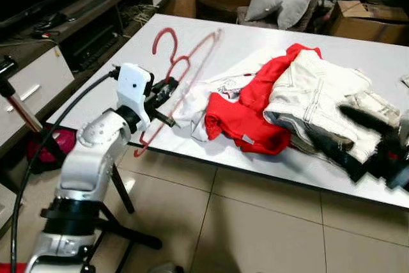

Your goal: Hang hanger

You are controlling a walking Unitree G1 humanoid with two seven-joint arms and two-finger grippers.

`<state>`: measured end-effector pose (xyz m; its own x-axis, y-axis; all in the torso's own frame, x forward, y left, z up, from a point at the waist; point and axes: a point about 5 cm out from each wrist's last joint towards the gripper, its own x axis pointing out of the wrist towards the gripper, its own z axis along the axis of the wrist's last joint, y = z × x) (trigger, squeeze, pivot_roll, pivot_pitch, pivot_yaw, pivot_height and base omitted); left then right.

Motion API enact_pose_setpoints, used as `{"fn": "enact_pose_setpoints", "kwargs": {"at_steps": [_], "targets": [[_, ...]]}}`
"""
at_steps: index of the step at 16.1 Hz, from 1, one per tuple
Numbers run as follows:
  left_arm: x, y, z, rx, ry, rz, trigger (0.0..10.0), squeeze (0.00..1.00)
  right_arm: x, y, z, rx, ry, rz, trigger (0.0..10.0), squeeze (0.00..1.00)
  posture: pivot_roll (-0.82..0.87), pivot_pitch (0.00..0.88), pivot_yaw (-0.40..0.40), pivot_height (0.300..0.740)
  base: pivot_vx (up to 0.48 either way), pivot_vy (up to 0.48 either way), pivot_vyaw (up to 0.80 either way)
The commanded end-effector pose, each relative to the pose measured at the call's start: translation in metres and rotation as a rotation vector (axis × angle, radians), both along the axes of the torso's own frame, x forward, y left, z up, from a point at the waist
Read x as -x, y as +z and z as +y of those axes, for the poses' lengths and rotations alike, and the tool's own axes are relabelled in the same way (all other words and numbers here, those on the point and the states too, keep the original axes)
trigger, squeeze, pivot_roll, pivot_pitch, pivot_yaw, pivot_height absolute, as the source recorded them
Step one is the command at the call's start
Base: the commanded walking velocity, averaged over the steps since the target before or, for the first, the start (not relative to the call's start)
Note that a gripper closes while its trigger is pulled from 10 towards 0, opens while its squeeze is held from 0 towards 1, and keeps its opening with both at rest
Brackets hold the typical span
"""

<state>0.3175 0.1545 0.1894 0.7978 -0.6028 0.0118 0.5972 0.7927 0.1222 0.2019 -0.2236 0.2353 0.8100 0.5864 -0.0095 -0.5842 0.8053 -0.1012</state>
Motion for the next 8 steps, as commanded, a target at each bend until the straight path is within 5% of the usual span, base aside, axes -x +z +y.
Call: {"fn": "enact_pose_setpoints", "kwargs": {"at_steps": [1, 2, 3, 4, 8], "targets": [[0.006, 0.017, -0.011, -0.03, -0.201, -0.023, 10.0, 0.0, -0.006, 0.017, 0.005, 0.019, 0.069, -0.059, 10.0, 1.0, -0.04, 0.0, 0.038, 0.74, 0.0, 0.0, 0.0], [0.009, 0.021, -0.014, -0.057, -0.283, -0.02, 10.0, 0.0, -0.009, 0.024, 0.008, 0.034, 0.117, -0.072, 10.0, 1.0, -0.03, 0.0, 0.035, 0.74, 0.0, 0.0, 0.0], [0.011, 0.023, -0.016, -0.081, -0.341, -0.015, 10.0, 0.0, -0.01, 0.03, 0.01, 0.052, 0.158, -0.085, 10.0, 0.64, -0.03, 0.0, 0.035, 0.74, 0.0, 0.0, 0.0], [0.011, 0.033, -0.015, -0.142, -0.431, -0.009, 10.0, 0.0, -0.01, 0.044, 0.016, 0.107, 0.263, -0.118, 10.0, 0.0, -0.03, 0.0, 0.038, 0.74, 0.0, 0.0, 0.0], [0.013, 0.056, -0.023, -0.298, -0.568, -0.097, 10.0, 0.0, -0.012, 0.057, 0.027, 0.249, 0.466, -0.105, 10.0, 0.0, -0.04, 0.0, 0.041, 0.74, 0.0, 0.0, 0.0]]}}
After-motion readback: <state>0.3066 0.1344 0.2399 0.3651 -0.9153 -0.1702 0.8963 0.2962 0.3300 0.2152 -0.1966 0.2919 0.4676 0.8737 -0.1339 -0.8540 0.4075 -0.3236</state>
